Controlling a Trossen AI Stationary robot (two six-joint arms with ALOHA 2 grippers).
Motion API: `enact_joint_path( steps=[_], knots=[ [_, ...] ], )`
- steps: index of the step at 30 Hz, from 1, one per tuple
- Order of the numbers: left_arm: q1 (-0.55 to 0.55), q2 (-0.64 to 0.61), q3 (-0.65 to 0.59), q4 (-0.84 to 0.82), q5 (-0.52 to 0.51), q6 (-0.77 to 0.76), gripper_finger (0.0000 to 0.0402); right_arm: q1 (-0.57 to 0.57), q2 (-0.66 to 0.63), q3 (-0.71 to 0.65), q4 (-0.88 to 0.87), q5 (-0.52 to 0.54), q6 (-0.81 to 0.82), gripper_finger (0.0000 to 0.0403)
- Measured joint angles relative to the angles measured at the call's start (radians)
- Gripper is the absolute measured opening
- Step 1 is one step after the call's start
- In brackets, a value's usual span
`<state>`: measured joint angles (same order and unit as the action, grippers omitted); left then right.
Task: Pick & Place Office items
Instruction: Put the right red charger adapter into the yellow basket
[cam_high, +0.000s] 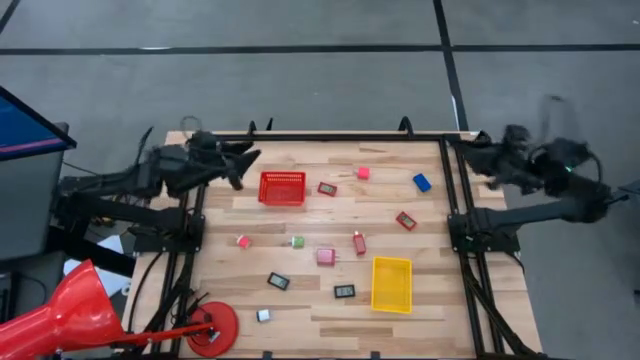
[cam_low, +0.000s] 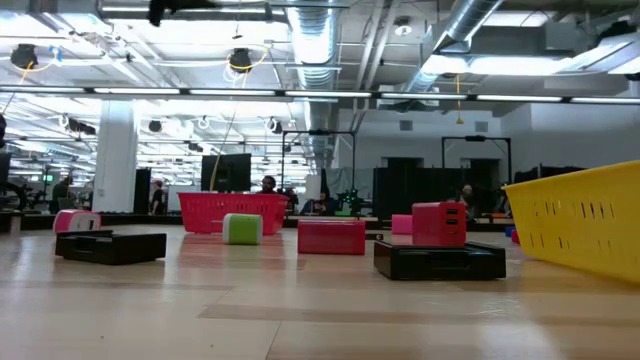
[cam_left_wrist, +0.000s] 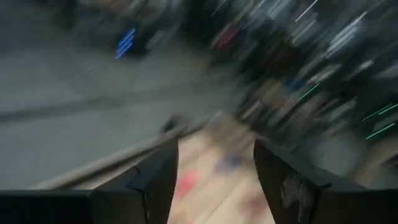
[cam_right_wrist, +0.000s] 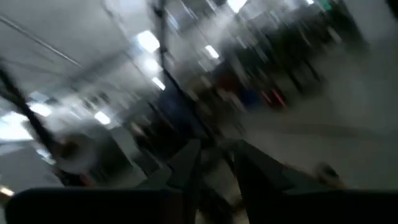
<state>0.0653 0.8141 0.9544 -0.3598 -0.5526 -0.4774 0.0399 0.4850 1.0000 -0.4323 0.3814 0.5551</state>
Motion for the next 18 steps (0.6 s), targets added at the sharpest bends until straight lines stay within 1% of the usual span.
enact_joint_path(
  steps=[2,3,4,6,10,13,15,18],
  knots=[
    [-0.002,0.063,0.095,-0.234,0.004,-0.048,0.0210,0.000,0.140,0.144,-0.298,0.037,0.110,0.0100],
    [-0.006,0.092,0.134,-0.330,0.017,-0.070,0.0213,0.000,0.206,0.196,-0.412,0.041,0.157,0.0106],
    [-0.012,0.115,0.160,-0.411,0.044,-0.090,0.0216,0.001,0.273,0.240,-0.500,0.036,0.189,0.0112],
    [-0.025,0.151,0.186,-0.536,0.094,-0.149,0.0224,0.016,0.383,0.297,-0.594,-0.002,0.222,0.0129],
    [-0.074,0.180,0.188,-0.714,0.213,-0.311,0.0244,0.075,0.556,0.330,-0.583,-0.077,0.319,0.0169],
    [-0.167,0.188,0.187,-0.765,0.258,-0.421,0.0257,0.120,0.671,0.333,-0.587,-0.097,0.448,0.0196],
    [-0.239,0.190,0.187,-0.774,0.254,-0.485,0.0263,0.142,0.743,0.332,-0.606,-0.097,0.531,0.0209],
    [-0.325,0.192,0.183,-0.824,0.191,-0.562,0.0266,0.149,0.844,0.332,-0.600,-0.096,0.584,0.0220]
  ],
)
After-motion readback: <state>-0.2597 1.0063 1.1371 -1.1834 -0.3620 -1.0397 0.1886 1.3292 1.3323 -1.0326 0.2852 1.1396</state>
